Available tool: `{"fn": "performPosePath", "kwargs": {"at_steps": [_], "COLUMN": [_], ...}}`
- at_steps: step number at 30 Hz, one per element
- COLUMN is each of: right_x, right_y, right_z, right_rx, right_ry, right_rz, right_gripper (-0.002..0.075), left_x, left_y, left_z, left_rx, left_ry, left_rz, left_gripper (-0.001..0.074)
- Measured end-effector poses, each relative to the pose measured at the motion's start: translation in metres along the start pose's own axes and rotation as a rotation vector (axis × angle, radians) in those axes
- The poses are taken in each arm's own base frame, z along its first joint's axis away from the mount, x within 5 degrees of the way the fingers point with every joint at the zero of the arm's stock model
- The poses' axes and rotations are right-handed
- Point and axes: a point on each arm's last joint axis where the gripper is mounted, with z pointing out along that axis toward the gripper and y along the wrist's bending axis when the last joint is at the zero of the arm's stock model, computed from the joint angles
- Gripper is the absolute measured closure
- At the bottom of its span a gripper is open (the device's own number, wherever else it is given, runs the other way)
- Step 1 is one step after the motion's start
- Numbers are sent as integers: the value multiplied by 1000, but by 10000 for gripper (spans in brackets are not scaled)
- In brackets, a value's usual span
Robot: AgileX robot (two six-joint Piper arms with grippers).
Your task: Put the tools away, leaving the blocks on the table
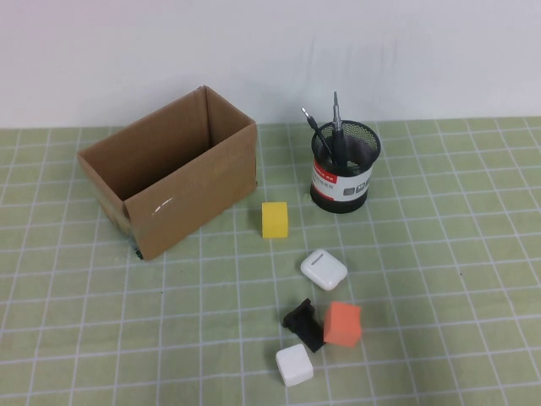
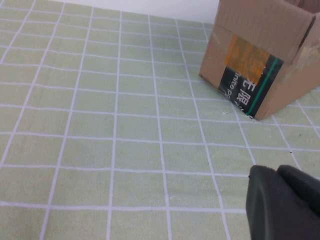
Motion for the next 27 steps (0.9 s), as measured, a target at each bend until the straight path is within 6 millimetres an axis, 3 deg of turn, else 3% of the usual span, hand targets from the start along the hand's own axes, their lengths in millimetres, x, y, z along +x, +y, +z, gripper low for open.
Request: {"fn": "performPosePath", "kwargs": {"at_steps": [3,7,10,27], "right_x": [48,105,128,132], "right_y": [4,11,13,14], "right_z": [-7,0,1,0], "right_rx": [-5,-24,-17,-13], "right_ry": [23,130,251,283], "right_rz": [6,30,116,162], "right_gripper": [735,735,735,735], "left_x": [0,0,0,0], "left_y": [0,0,0,0], "left_z": [0,0,0,0], "left_rx": [0,-1,-1,-3], "left_ry": [0,-1,-1,-1], "left_rz": [0,2,4,8], "left_gripper": [739,739,739,739]}}
